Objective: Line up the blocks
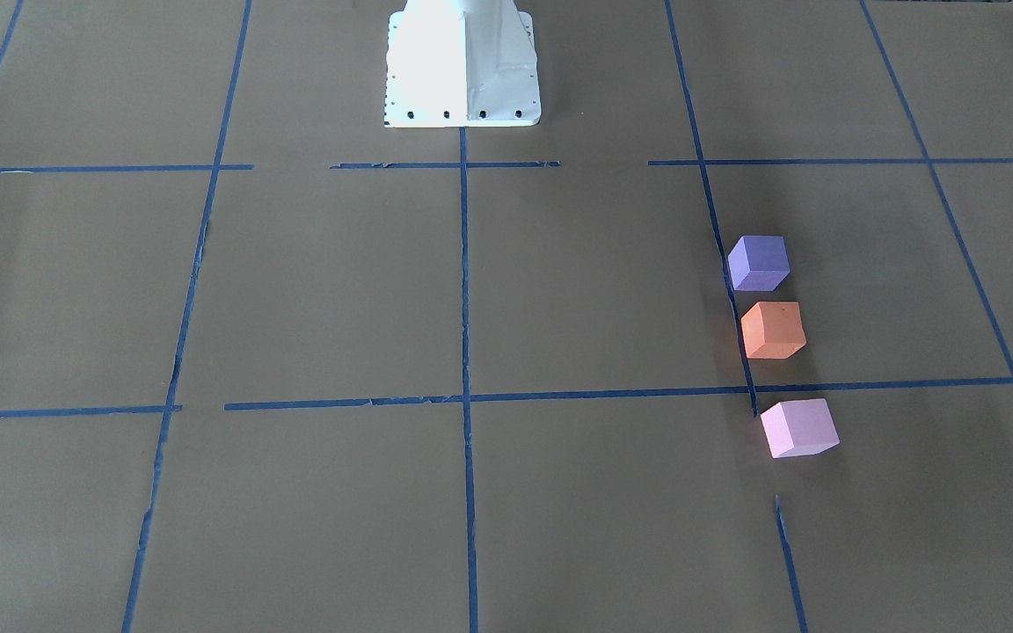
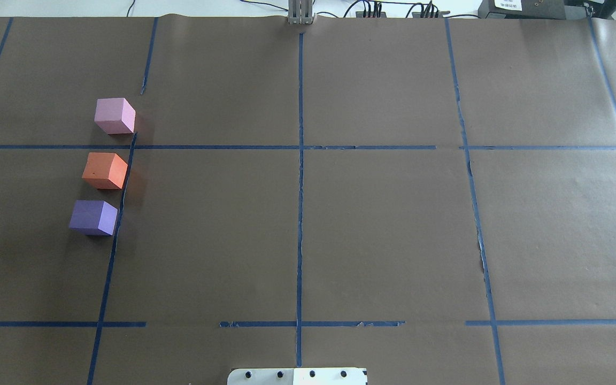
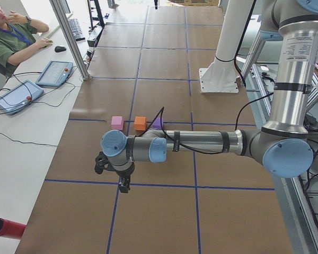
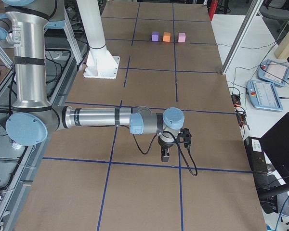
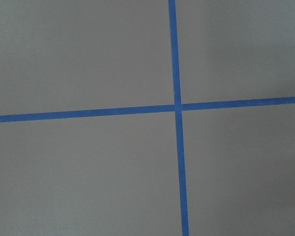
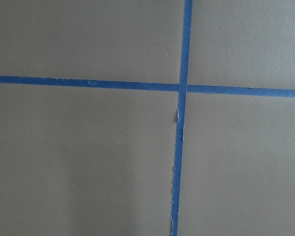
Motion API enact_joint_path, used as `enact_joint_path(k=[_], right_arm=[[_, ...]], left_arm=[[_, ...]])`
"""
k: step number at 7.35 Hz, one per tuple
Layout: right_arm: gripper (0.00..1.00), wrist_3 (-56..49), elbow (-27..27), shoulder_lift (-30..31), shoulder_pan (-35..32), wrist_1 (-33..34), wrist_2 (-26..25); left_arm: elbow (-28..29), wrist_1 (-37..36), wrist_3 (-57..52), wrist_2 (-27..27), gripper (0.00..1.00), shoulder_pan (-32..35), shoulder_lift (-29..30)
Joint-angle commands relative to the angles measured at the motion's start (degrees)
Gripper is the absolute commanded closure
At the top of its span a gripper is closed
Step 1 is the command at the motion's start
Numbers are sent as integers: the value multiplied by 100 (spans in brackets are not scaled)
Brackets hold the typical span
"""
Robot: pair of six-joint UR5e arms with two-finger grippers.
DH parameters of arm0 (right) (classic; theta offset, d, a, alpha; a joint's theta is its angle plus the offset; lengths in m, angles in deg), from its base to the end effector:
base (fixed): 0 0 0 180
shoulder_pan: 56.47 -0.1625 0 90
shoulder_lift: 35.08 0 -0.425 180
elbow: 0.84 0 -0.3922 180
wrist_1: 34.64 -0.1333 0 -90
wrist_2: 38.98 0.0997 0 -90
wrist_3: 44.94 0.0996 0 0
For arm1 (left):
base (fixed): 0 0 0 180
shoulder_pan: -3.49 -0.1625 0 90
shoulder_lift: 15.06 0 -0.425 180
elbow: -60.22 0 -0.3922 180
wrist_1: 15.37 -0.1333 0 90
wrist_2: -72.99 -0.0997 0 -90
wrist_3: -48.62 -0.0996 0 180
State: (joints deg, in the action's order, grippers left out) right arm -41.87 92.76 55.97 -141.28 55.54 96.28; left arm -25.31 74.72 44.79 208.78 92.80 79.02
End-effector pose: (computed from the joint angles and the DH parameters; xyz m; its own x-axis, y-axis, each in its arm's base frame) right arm 0.0183 -0.4902 0.6359 0.7022 -0.0395 0.7109 0.0529 0.9986 0.0033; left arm -0.0556 -0.5225 0.6591 0.6949 0.0714 -0.7155 -0.0586 0.9974 0.0427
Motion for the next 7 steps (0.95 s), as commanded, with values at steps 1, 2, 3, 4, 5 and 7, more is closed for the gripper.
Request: enact_joint_path(k=[1,2,3,4,5,7], right_arm=[[0,0,0,0,0,9,0],[0,0,0,0,0,0,0],[0,0,0,0,0,0,0],[0,0,0,0,0,0,0],[0,0,0,0,0,0,0],[0,0,0,0,0,0,0]], left_arm=[[0,0,-3,0,0,-1,-4],[0,0,-3,0,0,-1,-13],[9,0,5,0,0,-1,-13],[1,0,-3,0,0,-1,-47],[-17,0,-3,0,0,-1,-83],[-8,0,-3,0,0,8,-100]])
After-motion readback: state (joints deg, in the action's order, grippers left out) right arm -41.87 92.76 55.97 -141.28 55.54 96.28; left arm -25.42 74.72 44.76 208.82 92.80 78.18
